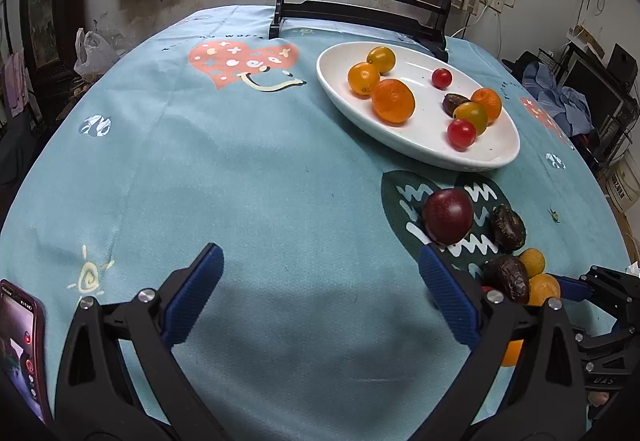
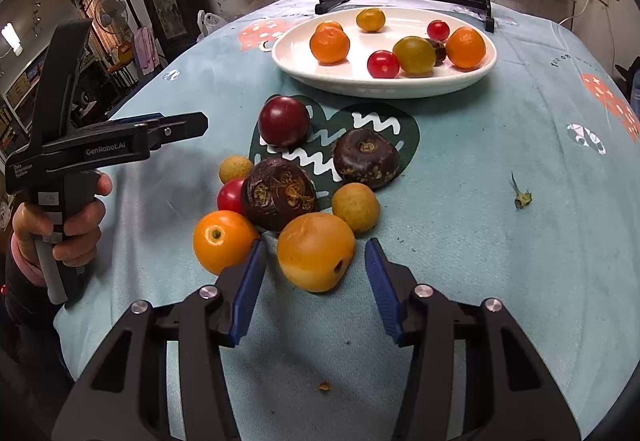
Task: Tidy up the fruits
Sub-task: 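Move both tools back to the fruit pile beside the plate, then grasp an orange with the left tool while the right tool grasps a yellow-orange fruit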
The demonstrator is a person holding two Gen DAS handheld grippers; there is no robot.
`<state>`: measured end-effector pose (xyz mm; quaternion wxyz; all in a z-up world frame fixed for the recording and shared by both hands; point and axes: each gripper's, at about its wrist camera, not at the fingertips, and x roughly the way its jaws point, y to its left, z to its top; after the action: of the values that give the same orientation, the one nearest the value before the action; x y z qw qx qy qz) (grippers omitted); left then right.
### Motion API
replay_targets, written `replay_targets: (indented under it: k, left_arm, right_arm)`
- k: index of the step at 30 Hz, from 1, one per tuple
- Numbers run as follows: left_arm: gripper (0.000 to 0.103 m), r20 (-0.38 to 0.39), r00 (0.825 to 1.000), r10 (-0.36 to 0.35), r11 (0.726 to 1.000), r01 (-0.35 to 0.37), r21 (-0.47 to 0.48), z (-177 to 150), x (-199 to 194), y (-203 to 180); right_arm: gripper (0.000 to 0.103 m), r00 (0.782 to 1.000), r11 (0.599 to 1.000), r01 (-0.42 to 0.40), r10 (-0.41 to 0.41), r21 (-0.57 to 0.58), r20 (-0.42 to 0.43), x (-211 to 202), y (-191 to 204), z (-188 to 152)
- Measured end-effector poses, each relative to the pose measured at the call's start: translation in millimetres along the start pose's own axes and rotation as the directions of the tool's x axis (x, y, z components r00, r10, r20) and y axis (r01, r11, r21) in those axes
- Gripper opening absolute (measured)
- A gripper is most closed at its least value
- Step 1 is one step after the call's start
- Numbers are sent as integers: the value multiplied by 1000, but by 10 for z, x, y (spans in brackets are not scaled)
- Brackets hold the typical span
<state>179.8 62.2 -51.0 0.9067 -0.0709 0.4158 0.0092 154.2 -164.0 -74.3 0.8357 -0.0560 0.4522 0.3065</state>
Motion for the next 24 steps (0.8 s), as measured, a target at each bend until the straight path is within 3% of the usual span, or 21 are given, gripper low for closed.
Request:
replay_targets:
  k: [8, 15, 18, 20, 24]
  left_arm:
    - [100, -3, 1000, 3, 1000, -3, 2, -4, 5, 1]
    - [100, 5, 1000, 10, 1000, -10, 24, -19, -12, -15]
    - [100, 34, 996, -79, 995, 77, 63, -118, -209, -112]
    - [100, 40, 990, -135, 982, 128, 138, -226, -347, -289]
    - [94, 18, 982, -186, 951, 175, 256, -435, -459, -644]
  right_arm:
    - [39, 1000, 1000, -13, 13, 17, -7, 22, -19, -13]
    - [37, 996, 994, -81, 77, 68, 50, -86, -128, -12]
    - [37, 992, 990, -95, 86, 101, 93, -169, -201, -13]
    - [37, 991, 988, -90, 76, 127, 113, -199, -258, -9]
    - [37, 989, 980, -95, 73, 174, 132, -238, -348, -8]
